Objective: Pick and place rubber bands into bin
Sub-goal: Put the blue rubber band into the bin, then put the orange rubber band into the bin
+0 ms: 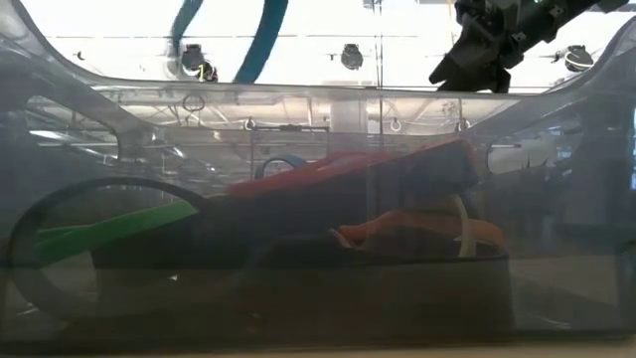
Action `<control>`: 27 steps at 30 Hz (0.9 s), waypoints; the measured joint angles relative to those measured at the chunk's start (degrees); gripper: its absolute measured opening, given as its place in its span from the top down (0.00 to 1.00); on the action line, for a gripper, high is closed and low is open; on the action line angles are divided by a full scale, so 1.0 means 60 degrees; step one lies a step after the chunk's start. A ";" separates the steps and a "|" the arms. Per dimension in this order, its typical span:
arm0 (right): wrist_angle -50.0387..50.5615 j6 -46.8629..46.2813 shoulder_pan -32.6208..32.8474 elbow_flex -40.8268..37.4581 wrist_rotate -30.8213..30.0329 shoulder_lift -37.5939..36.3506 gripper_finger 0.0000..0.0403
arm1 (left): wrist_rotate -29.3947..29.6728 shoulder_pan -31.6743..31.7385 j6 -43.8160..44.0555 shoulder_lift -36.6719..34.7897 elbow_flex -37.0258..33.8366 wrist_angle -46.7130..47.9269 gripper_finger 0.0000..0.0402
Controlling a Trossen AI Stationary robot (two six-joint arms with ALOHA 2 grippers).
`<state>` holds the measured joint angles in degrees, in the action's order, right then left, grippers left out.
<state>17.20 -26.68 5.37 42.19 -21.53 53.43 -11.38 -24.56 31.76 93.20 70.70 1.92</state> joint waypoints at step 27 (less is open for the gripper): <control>-0.0435 0.0073 -0.0004 0.0000 0.0396 -0.0025 0.55 | -0.0391 0.0233 0.1429 0.2843 -0.0004 0.0960 0.71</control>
<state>14.59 -26.24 5.34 42.19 -19.16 53.28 -13.72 -23.16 40.33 110.26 70.67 7.68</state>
